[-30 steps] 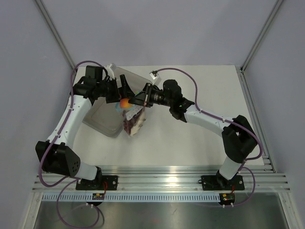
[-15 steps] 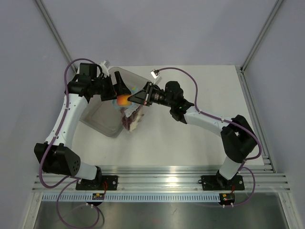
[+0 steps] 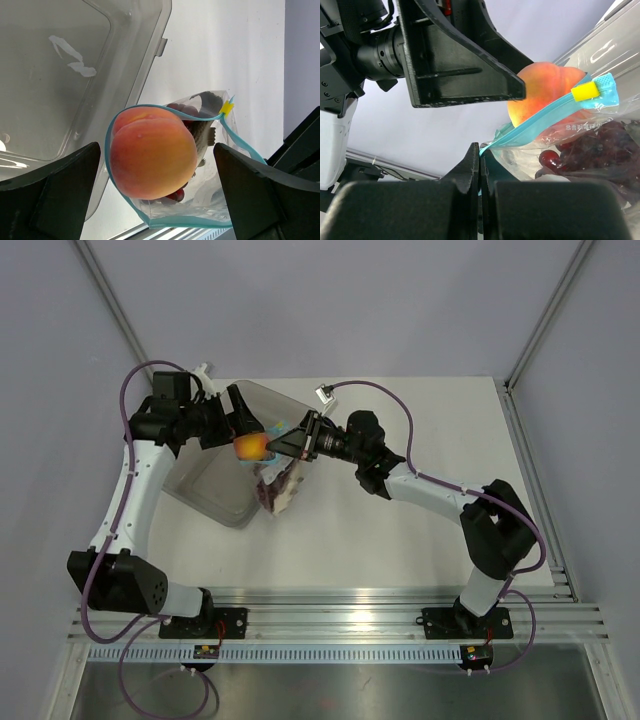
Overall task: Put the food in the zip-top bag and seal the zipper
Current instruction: Place the fake fruit in the zipper food storage bag.
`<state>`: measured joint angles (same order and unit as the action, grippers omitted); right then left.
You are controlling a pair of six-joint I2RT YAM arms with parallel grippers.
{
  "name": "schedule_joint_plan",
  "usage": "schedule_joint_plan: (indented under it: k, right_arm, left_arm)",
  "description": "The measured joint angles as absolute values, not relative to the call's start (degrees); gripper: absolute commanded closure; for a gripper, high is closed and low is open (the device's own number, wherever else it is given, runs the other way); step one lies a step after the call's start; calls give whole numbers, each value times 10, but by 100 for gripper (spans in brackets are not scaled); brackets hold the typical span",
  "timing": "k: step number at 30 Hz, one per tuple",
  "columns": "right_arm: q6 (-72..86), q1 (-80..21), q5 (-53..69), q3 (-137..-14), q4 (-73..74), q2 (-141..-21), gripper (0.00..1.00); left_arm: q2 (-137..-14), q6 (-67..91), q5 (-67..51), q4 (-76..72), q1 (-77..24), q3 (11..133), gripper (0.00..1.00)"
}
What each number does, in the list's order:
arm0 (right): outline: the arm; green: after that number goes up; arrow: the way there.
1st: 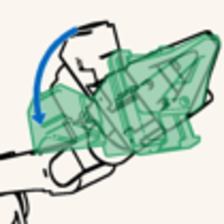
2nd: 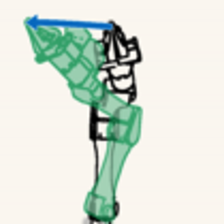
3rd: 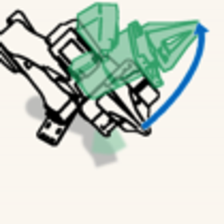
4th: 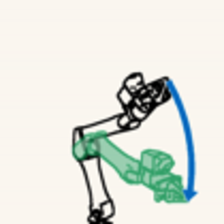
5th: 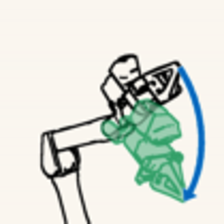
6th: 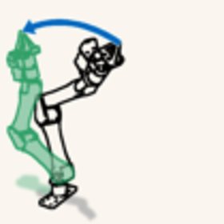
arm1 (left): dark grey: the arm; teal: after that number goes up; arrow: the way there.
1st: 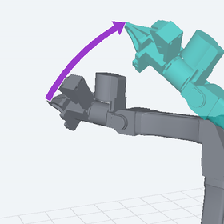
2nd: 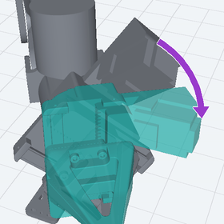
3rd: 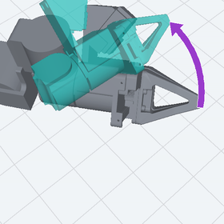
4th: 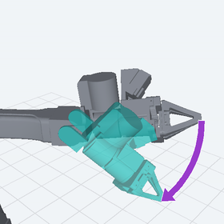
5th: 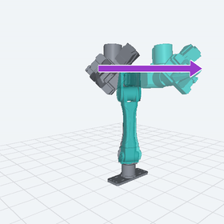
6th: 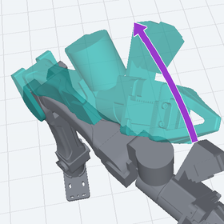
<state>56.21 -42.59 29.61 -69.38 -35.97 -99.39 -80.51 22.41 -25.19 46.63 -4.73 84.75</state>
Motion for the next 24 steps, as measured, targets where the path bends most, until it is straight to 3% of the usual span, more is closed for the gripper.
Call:
schedule_joint_plan:
  k: [10,24]
  right_arm:
    - [564,-426,297,-691,-372,-994,100]
    - [566,-426,303,-685,-382,-994,100]
  left_arm:
    - [-775,227,-250,453,-34,844,3]
    - [-747,279,-251,394,43,740,30]
